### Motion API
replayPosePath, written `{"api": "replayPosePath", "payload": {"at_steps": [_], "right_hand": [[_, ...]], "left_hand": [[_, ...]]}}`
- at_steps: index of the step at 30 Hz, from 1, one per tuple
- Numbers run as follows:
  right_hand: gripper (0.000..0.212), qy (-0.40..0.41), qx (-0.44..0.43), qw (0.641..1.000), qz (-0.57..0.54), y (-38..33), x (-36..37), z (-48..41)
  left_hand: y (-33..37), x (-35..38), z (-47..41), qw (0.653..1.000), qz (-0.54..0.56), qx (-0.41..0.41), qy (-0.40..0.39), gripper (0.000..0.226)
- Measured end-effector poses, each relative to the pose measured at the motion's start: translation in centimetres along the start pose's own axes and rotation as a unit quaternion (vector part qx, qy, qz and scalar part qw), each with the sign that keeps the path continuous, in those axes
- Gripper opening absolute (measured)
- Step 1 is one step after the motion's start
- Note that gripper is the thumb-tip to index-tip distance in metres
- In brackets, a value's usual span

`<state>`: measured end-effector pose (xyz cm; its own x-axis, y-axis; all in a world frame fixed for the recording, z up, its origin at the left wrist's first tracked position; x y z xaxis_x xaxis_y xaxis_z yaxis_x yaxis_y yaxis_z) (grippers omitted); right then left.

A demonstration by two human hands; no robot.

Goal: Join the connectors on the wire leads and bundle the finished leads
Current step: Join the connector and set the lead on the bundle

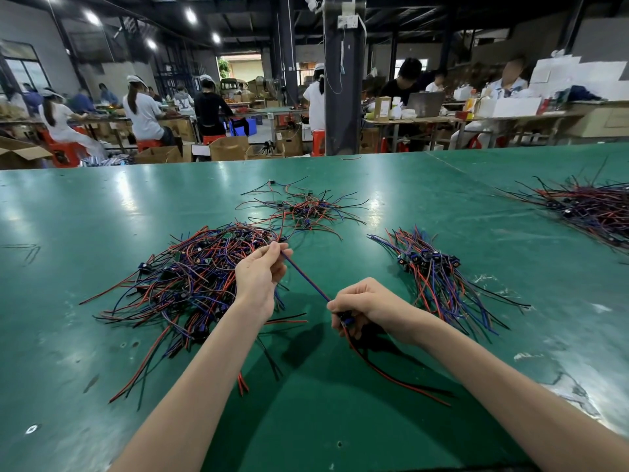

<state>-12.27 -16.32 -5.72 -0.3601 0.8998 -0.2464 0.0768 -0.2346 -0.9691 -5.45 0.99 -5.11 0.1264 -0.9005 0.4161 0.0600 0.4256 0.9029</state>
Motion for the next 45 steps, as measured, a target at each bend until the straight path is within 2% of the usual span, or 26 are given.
{"api": "replayPosePath", "payload": {"at_steps": [5, 8, 11, 13, 18, 20, 24, 30, 35, 39, 42, 45], "right_hand": [[0.032, -0.001, -0.006, 1.000, -0.003, -0.1, 0.1, 0.0], [0.032, 0.034, -0.011, 0.999, -0.014, 0.1, 0.0, -0.1], [0.032, 0.096, -0.026, 0.994, -0.035, 0.2, -0.4, -0.4], [0.032, 0.141, -0.040, 0.988, -0.050, 0.1, -0.6, -0.7], [0.025, 0.246, -0.061, 0.963, -0.092, 0.2, -1.6, -0.9], [0.024, 0.260, -0.060, 0.958, -0.105, 0.3, -1.9, -1.0], [0.023, 0.246, -0.045, 0.959, -0.132, 0.4, -1.9, -1.1], [0.019, 0.240, -0.046, 0.957, -0.158, 0.4, -1.7, -1.2], [0.013, 0.236, -0.027, 0.953, -0.188, 0.4, -1.8, -1.1], [0.013, 0.166, -0.023, 0.976, -0.140, 0.5, -1.0, -1.0], [0.011, 0.133, -0.038, 0.981, -0.135, 0.6, -0.4, -0.9], [0.010, 0.137, -0.027, 0.981, -0.133, 0.7, -0.5, -0.8]], "left_hand": [[0.1, 0.1, 0.0, 0.995, 0.075, -0.070, -0.015, 0.020], [0.3, 0.3, 0.1, 0.993, 0.078, -0.075, -0.046, 0.019], [0.1, 0.6, 0.6, 0.993, 0.031, -0.085, -0.071, 0.036], [-0.3, 1.2, 1.2, 0.991, -0.012, -0.092, -0.093, 0.039], [-1.5, 2.9, 3.2, 0.957, -0.164, -0.100, -0.218, 0.017], [-2.4, 3.2, 3.8, 0.942, -0.202, -0.091, -0.250, 0.013], [-3.3, 3.7, 4.6, 0.929, -0.247, -0.072, -0.266, 0.003], [-3.4, 3.4, 4.6, 0.932, -0.228, -0.110, -0.260, 0.010], [-2.7, 3.2, 3.9, 0.962, -0.145, -0.100, -0.209, 0.019], [-2.1, 3.0, 3.3, 0.979, -0.074, -0.095, -0.166, 0.012], [-2.3, 2.9, 3.3, 0.979, -0.083, -0.097, -0.158, 0.017], [-2.6, 3.0, 3.3, 0.981, -0.097, -0.082, -0.148, 0.021]]}}
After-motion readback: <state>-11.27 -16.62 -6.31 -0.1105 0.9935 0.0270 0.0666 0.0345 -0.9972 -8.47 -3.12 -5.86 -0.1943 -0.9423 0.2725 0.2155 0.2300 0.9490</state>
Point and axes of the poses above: each hand's wrist, its own z-axis away from the middle knuckle, its own x-axis out of the palm, y = z × x, the point moved 2 cm from there along -z, towards the middle knuckle, and after that the axes turned 4 degrees about -x, right-handed, at the moved point
